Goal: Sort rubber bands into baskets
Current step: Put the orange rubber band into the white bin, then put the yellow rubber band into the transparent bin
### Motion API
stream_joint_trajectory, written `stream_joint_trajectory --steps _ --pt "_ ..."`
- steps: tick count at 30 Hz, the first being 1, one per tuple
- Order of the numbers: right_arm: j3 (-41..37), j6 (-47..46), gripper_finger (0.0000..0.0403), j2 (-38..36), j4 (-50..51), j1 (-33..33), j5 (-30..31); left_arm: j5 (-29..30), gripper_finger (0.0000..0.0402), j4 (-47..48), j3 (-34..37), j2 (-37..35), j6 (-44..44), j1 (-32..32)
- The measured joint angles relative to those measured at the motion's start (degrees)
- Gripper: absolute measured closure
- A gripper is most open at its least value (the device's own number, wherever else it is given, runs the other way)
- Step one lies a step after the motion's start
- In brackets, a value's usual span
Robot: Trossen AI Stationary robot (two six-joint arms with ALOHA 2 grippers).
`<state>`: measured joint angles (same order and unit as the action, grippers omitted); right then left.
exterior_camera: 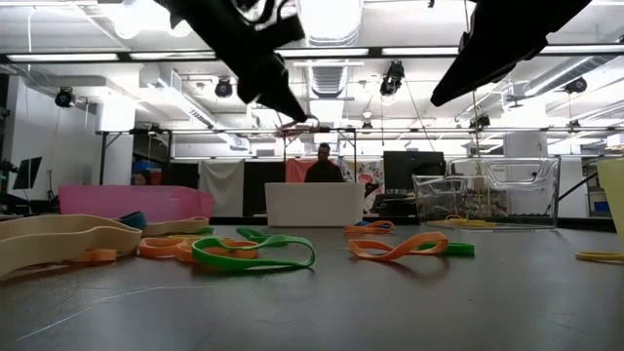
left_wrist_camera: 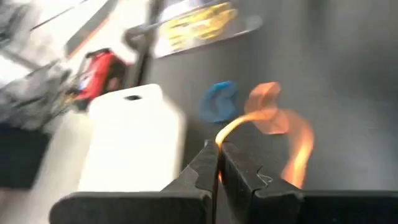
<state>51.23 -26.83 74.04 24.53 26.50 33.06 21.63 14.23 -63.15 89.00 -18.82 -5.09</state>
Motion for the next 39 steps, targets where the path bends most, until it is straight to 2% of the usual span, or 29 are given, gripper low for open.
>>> stream_joint_trajectory --steps 6,11,15,21,25,31,33,37,39 --pt "-0.21 0.07 0.0299 0.00 -0.06 -0.90 0.30 -0.67 0.0402 -2.52 -4.86 1.94 -5.38 -14.52" --pt "-0.65 0.07 0.0302 0.00 -0.02 -1.69 0.63 -11.24 0.0402 -1.33 -10.29 8.60 -5.87 -24.20" --pt "-0.81 -0.09 0.0300 0.00 -0.04 -1.81 0.70 -13.07 0.0402 3.71 -15.01 14.33 -3.60 -27.94" --pt "-0.83 -0.07 0.0293 0.00 -0.04 -1.81 0.68 -13.67 0.0390 8.61 -21.06 19.95 -0.56 -28.67" --pt "-0.84 -0.12 0.0289 0.00 -0.03 -1.79 0.64 -13.81 0.0357 11.82 -23.67 21.72 -1.05 -28.54" --pt "-0.88 -0.57 0.0293 0.00 -0.05 -1.79 0.63 -13.93 0.0305 15.40 -24.44 20.69 -0.26 -27.96" --pt "-0.88 -0.57 0.0293 0.00 -0.06 -1.79 0.63 -16.66 0.0294 19.91 -24.42 18.83 1.43 -27.24" --pt "-0.88 -0.57 0.0289 0.00 -0.04 -1.79 0.63 -29.56 0.0286 30.24 -23.57 14.50 6.64 -23.36" --pt "-0.88 -0.43 0.0287 0.00 -0.04 -1.79 0.61 -32.06 0.0287 34.16 -22.36 12.21 8.57 -19.80"
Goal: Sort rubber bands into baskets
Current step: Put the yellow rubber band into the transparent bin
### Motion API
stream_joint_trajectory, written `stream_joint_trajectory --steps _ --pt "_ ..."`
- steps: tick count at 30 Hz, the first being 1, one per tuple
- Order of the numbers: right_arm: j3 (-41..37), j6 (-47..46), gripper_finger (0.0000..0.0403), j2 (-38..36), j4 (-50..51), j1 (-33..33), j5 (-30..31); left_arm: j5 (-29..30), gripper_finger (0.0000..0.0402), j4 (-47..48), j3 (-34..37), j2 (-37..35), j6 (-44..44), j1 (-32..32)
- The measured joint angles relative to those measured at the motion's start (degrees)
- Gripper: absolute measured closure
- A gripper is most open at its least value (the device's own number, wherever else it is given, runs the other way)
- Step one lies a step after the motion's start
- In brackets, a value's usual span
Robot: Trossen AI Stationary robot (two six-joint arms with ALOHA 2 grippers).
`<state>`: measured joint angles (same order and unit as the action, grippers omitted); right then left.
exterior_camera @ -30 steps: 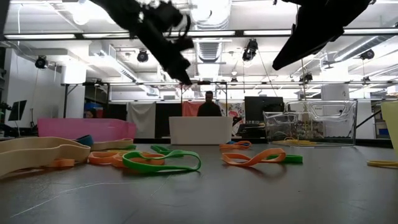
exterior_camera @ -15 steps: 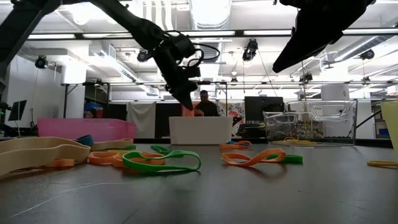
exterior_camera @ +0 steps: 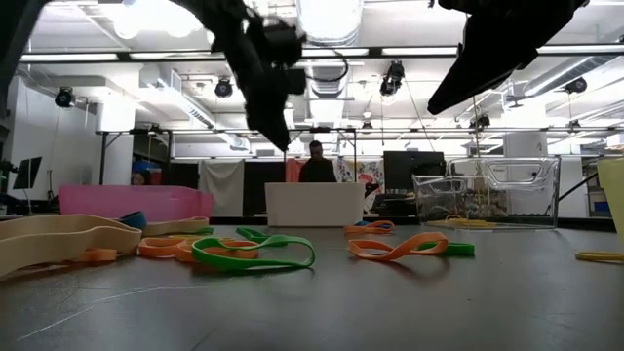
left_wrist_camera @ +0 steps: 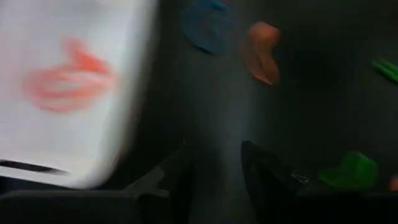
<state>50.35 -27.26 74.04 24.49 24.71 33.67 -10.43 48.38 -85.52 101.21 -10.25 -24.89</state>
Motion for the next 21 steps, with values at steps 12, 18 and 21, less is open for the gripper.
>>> stream_joint_trajectory --steps 12,18,21 --pt "-0.62 2.10 0.0290 0.00 -2.54 0.00 0.00 11.39 0.0292 -0.66 17.01 -14.86 12.10 31.86" --pt "-1.33 5.00 0.0285 0.00 -6.39 0.00 -0.66 15.90 0.0292 -12.85 26.43 -16.98 21.80 39.32" --pt "-1.33 5.48 0.0285 0.00 -7.28 0.00 -0.70 19.66 0.0293 -15.84 29.64 -16.23 24.14 40.00"
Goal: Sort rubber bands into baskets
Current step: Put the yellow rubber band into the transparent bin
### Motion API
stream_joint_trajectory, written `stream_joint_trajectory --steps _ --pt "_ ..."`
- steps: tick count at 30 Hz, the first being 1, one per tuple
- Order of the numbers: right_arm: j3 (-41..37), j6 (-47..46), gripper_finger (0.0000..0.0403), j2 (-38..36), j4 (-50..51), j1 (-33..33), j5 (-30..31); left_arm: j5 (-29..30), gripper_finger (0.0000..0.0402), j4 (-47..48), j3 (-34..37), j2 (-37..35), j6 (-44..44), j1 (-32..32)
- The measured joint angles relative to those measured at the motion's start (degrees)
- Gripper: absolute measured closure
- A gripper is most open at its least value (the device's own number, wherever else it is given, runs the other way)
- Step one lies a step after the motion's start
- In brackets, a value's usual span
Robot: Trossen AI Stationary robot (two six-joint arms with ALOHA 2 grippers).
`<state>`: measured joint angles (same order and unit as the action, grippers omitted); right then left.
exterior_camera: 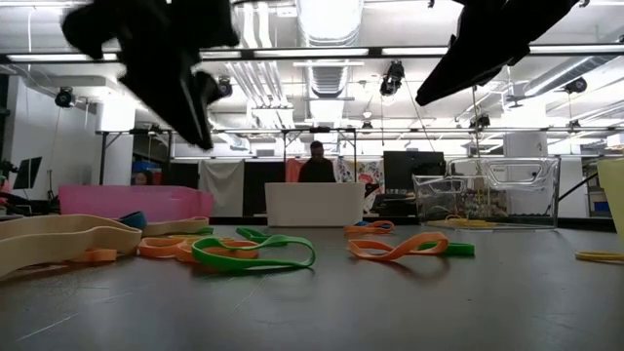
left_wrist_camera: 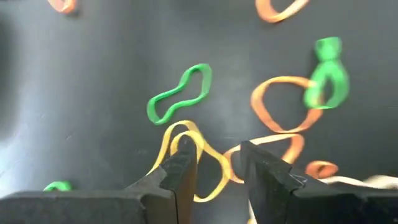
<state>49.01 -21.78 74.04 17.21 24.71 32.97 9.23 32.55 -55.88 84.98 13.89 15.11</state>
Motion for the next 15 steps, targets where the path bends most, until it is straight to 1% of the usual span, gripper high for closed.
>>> stream_joint_trajectory --steps 3,5,8,15 --pt "0.00 0.00 0.0285 0.00 0.06 0.00 -0.14 3.45 0.0291 -0.74 2.61 0.59 1.55 -0.07" --pt "0.00 0.00 0.0284 0.00 0.08 0.00 -0.76 4.48 0.0286 -1.84 4.67 0.72 1.69 -0.11" --pt "0.00 0.00 0.0284 0.00 0.13 0.00 -1.90 4.79 0.0274 -4.87 7.58 0.74 1.87 -0.10" --pt "0.00 0.00 0.0284 0.00 0.13 0.00 -1.90 4.77 0.0241 -8.17 13.39 0.74 4.01 -0.07"
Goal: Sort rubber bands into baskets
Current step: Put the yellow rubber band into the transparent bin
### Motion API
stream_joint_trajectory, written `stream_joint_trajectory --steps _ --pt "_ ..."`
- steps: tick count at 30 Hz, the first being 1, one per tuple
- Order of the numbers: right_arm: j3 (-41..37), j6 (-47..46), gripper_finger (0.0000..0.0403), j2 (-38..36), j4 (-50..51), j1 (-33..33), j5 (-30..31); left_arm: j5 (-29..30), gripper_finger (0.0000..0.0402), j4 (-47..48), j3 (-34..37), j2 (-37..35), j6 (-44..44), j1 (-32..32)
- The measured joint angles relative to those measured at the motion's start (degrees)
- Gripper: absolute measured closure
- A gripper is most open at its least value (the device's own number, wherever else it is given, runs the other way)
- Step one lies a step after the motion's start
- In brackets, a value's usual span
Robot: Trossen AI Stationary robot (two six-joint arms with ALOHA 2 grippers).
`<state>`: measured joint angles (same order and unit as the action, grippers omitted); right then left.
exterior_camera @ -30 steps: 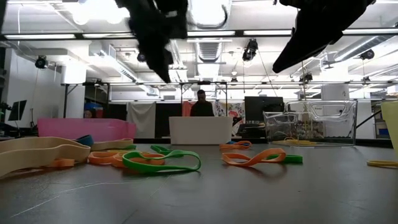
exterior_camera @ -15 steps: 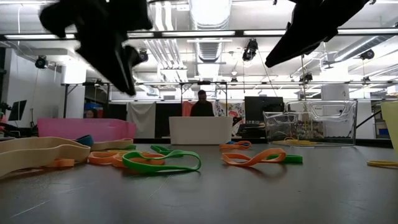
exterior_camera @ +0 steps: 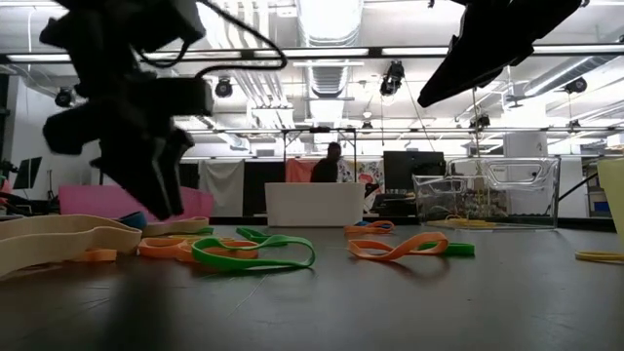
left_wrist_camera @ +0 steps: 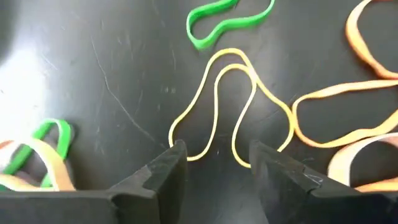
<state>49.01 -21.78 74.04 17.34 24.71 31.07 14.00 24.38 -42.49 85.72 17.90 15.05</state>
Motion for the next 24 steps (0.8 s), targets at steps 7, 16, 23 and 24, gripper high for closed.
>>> stream_joint_trajectory --steps 7,16,23,24 --pt "0.00 -0.04 0.0284 0.00 0.03 0.00 0.00 -0.22 0.0235 -7.25 3.11 0.46 -0.88 -0.04" --pt "0.00 -0.22 0.0284 0.00 -0.08 0.00 0.02 -2.53 0.0235 -7.28 3.27 2.71 0.80 0.04" --pt "0.00 -0.26 0.0284 0.00 -0.09 0.00 0.04 -2.29 0.0240 -8.42 2.92 5.41 0.49 -0.09" --pt "0.00 -0.26 0.0284 0.00 -0.13 0.00 0.04 -2.32 0.0245 -8.46 2.91 5.70 0.49 -0.09"
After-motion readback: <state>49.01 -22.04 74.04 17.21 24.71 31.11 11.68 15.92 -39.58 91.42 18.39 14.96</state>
